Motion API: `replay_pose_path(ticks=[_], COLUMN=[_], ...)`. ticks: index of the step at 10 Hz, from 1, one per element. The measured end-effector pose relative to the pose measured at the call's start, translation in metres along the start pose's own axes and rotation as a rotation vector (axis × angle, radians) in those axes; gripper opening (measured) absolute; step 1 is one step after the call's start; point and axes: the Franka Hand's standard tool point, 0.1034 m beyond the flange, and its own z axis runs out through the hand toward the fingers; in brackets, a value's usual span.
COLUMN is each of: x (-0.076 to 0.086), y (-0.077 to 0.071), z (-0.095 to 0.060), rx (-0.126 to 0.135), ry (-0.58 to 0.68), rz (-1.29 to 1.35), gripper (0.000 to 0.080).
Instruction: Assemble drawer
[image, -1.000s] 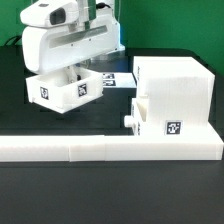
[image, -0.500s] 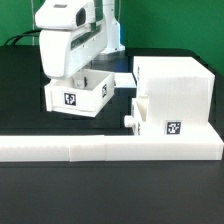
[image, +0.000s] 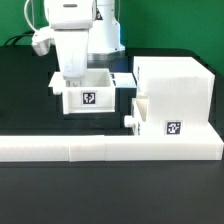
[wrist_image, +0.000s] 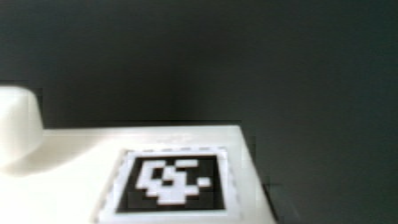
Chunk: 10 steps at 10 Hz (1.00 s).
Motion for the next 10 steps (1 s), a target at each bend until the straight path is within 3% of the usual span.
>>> replay_pose_path(ticks=[5,8,10], x=[0.004,0.016,0.018], y=[0.007,0.033,0.032], z=[-0.004,-0.009,-0.008], rx=[-0.004,-0.018,-0.017], ry=[-0.001,0.006,0.007], rz=[0.059,0.08,0.083], gripper=[0.0042,0.0042,0.0042])
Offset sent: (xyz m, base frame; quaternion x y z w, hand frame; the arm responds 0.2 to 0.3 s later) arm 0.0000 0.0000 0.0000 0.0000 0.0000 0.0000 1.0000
